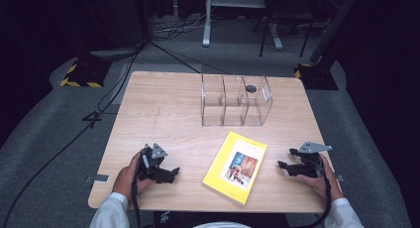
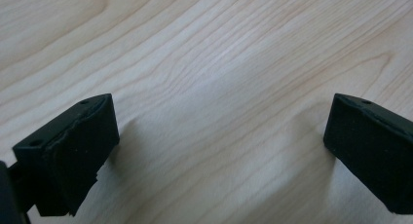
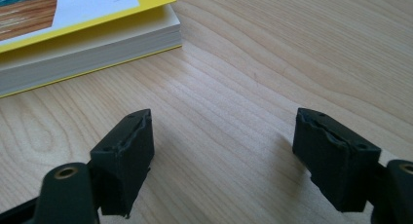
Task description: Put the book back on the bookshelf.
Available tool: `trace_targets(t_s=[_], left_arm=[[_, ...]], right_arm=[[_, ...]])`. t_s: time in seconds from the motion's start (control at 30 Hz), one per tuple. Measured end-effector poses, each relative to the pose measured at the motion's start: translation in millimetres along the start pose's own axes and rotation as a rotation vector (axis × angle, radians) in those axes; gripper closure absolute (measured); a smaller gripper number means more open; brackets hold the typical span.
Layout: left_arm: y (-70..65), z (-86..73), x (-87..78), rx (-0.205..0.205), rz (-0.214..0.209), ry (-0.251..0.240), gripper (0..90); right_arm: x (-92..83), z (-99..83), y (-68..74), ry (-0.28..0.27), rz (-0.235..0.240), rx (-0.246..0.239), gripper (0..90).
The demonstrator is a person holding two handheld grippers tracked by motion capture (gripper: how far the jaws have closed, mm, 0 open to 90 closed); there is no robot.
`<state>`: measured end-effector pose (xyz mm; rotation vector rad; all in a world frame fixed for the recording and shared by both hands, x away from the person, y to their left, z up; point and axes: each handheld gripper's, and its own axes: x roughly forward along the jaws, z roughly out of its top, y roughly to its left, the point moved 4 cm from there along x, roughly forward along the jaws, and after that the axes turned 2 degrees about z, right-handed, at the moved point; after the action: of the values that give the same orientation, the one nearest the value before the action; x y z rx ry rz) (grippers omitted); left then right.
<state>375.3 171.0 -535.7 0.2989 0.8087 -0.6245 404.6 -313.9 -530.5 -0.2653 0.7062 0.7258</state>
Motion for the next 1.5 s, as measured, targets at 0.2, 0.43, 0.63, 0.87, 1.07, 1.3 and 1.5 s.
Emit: trace_targets(t_s=[0.2, 0.43, 0.63, 0.87, 1.07, 1.3, 1.5], left_arm=[[-7.4, 0.6, 0.2, 0.011, -0.015, 0.003, 0.7], [-24.3, -9.9, -9.1, 0.074, -0.07, 0.0, 0.4], [-36.8, -11.1, -10.3, 0.116, -0.112, -0.002, 0.3], [-43.8, -7.9, -7.5, 0.151, -0.143, -0.003, 0.3], [-52.1, -3.3, -3.7, 0.168, -0.159, -0.002, 0.3], [-58.0, 0.2, -0.8, 0.19, -0.174, -0.001, 0.3], [-61.6, 1.7, 0.5, 0.193, -0.18, -0.003, 0.3]], right_arm=[[-1.2, 3.9, 4.0, 0.034, 0.016, -0.029, 31.2], [4.3, 11.1, 25.1, 0.074, 0.115, -0.109, 33.4], [10.8, 21.3, 45.0, 0.113, 0.187, -0.181, 43.1], [16.4, 34.4, 64.7, 0.215, 0.236, -0.249, 50.4], [22.2, 44.2, 79.7, 0.29, 0.256, -0.289, 52.9], [22.0, 49.5, 92.3, 0.398, 0.265, -0.321, 55.1], [21.5, 50.1, 105.6, 0.435, 0.255, -0.327, 54.8]])
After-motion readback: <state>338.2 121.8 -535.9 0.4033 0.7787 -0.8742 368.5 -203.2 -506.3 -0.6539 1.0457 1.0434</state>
